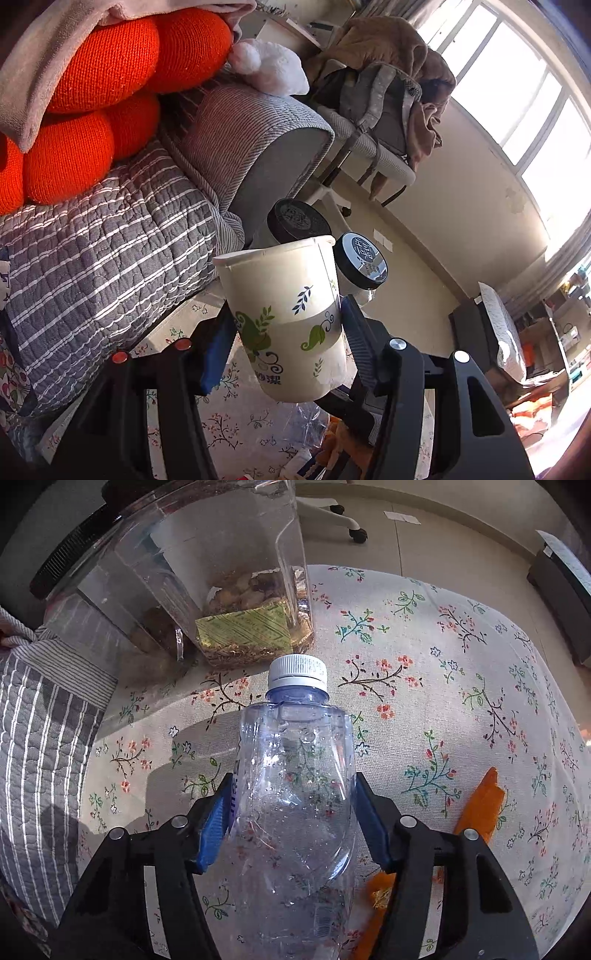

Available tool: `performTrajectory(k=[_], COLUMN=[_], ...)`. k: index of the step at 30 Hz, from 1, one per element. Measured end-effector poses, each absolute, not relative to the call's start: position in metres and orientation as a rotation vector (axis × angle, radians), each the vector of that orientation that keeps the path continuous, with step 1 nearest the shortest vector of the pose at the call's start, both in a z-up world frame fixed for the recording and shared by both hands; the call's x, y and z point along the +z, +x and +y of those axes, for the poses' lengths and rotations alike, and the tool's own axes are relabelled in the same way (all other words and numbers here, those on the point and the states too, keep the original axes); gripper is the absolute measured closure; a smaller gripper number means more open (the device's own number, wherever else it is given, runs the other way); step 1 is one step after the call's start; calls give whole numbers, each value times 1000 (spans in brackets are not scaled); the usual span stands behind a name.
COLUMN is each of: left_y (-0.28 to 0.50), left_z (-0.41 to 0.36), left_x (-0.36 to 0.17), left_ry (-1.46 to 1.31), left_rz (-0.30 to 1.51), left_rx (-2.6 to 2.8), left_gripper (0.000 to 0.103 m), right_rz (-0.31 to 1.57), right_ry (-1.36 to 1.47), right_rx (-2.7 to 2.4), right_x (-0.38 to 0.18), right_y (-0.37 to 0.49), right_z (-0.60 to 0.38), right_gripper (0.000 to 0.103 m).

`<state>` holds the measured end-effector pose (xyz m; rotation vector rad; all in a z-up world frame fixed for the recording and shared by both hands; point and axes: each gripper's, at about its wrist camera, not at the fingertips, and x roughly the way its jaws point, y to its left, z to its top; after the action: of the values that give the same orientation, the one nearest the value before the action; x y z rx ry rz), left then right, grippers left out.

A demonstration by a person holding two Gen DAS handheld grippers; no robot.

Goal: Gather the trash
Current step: 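Lift the paper cup with the left tool while the right tool grasps the clear plastic bottle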

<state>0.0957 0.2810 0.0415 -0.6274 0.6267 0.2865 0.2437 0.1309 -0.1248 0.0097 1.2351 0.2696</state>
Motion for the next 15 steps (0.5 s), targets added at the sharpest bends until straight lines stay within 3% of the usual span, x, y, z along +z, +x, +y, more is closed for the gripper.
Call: performTrajectory(k=[7,15], left_y=[99,89], left_z=[269,229], left_x=[41,62], left_ry=[-574,-441], left_rz=[620,494], left_rx=[303,252], left_gripper=[47,47], right_rz=[1035,730], right_ry=[29,47], right_rx=[292,209], right_x=[-60,15], right_y=[213,183], right_z=[112,46], right_gripper=[44,43])
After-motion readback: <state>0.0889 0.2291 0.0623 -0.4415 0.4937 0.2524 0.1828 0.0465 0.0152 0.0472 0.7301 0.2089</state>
